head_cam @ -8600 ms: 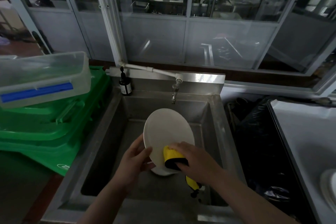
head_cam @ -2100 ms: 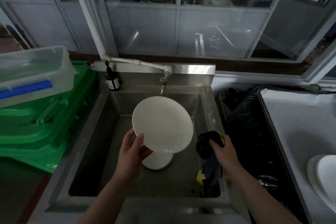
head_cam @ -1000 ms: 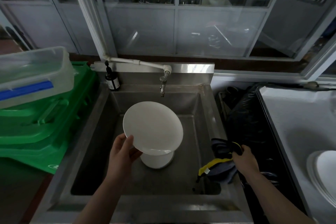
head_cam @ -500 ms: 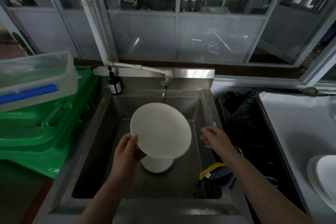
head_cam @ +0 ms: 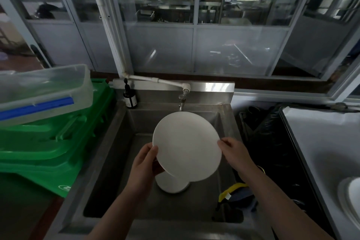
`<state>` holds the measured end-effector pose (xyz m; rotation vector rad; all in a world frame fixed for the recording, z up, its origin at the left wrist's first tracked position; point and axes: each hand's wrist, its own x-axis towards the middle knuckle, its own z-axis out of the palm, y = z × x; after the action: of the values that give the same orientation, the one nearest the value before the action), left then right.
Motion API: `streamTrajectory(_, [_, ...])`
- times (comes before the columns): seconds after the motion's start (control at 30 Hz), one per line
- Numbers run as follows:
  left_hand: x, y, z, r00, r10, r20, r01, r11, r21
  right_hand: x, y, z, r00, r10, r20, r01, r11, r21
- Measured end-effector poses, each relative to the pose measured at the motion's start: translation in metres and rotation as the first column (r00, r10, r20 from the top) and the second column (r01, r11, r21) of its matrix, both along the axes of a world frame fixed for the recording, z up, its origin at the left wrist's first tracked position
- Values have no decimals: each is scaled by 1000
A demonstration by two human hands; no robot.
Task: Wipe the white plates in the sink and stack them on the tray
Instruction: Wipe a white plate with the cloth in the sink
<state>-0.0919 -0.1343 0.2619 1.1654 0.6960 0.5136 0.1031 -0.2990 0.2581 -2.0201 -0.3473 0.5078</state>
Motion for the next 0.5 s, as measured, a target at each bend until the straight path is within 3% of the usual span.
streamTrajectory(0.17, [3,5,11,999,-40,1,40,999,5,2,-8,10,1000,-16,-25,17,999,43])
streamTrajectory(0.27, [4,8,16,998,-63,-18,64,996,57,1,-10,15,994,-42,-101,56,987,149])
streamTrajectory(0.4, [8,11,20,998,16,-62,1,962,272,-6,-10,24,983,-68,-173,109,965,239])
streamTrajectory(0.5, [10,17,25,990,60,-127,10,875,484,-11,-8,27,968,-89,-234,162,936,312])
